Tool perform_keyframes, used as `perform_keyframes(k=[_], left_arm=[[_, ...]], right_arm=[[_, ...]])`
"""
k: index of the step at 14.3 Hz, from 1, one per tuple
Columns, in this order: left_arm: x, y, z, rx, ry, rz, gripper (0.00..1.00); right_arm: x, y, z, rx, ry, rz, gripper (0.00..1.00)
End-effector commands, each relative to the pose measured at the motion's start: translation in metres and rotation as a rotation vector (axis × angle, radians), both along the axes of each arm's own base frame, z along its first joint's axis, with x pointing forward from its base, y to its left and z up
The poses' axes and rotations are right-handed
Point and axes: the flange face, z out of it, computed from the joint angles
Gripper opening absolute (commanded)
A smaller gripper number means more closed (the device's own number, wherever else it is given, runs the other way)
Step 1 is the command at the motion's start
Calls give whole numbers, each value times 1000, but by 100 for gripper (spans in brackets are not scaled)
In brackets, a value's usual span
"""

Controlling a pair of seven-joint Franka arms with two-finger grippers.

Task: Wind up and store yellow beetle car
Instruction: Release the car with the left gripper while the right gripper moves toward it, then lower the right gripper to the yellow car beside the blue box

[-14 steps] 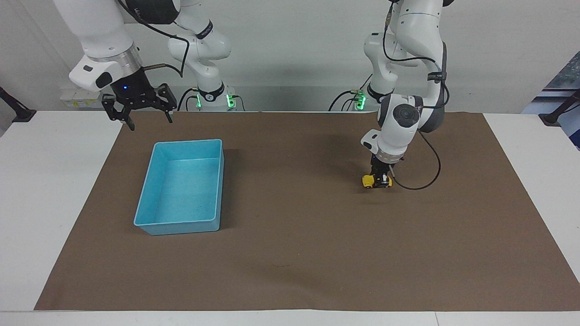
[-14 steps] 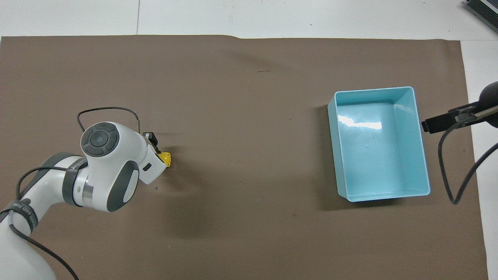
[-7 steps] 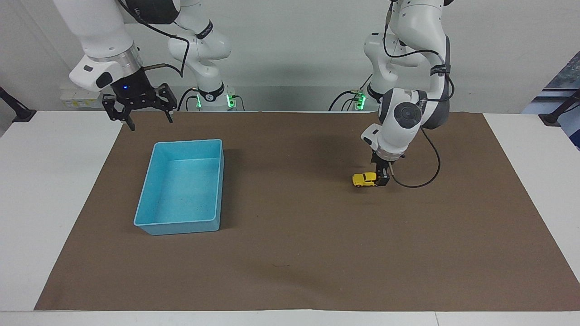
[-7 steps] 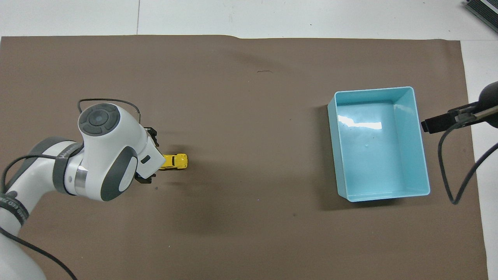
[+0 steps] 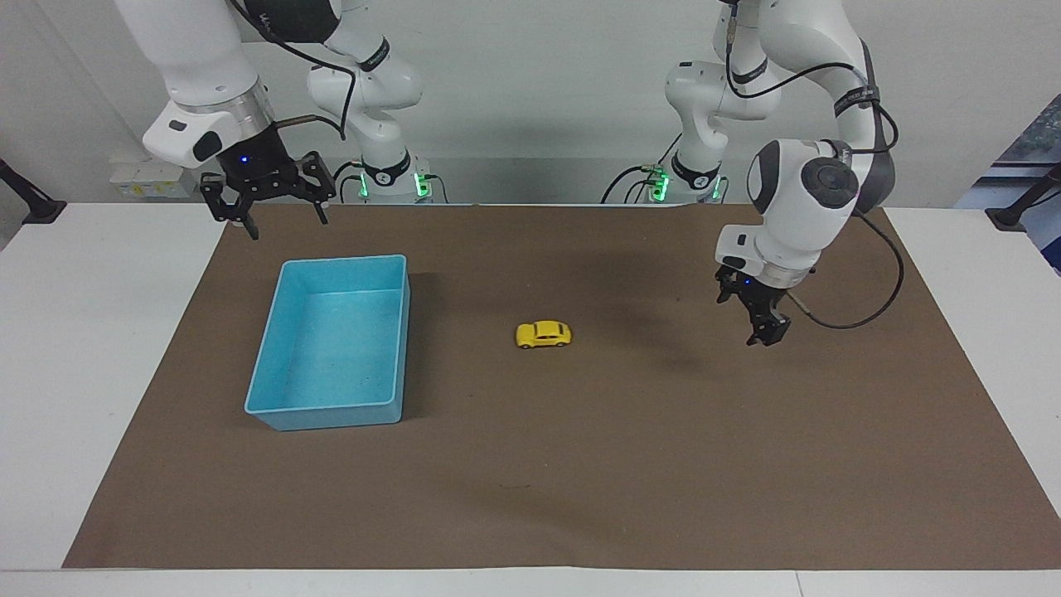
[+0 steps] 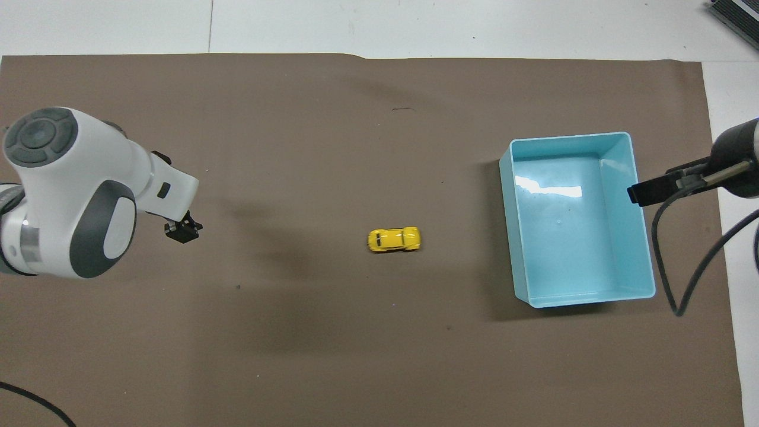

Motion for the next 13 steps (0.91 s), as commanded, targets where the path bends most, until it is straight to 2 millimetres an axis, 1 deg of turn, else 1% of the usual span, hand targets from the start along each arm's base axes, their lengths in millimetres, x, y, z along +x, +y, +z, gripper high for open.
perform_keyframes(k=[1,2,3,4,6,8,10,11,13], left_arm=[[2,47,36,-2,-26,201,100],[1,62,50,-8,-39,302,100],[3,70,60,-12,-51,410,100],[6,72,70,-9,-63,501,100],[14,80,90,24,-100,709,100],[15,79,103,4,-121,912,100],[12,80,115,-12,-114,1038,100],[12,78,127,-17,-118,1074,100],[9,73,142,-26,-84,1108,100]], right_arm=[[-4,20,1,81,-3,16,100],[-8,30,-1,87,5,36,100],[-13,44,0,87,4,71,100],[-14,49,-2,86,5,108,100],[-18,66,-5,82,-1,268,100],[-25,68,-8,79,2,349,100],[-34,79,-10,70,4,442,100],[-35,84,-12,64,6,506,100],[-35,100,-28,54,16,656,100]])
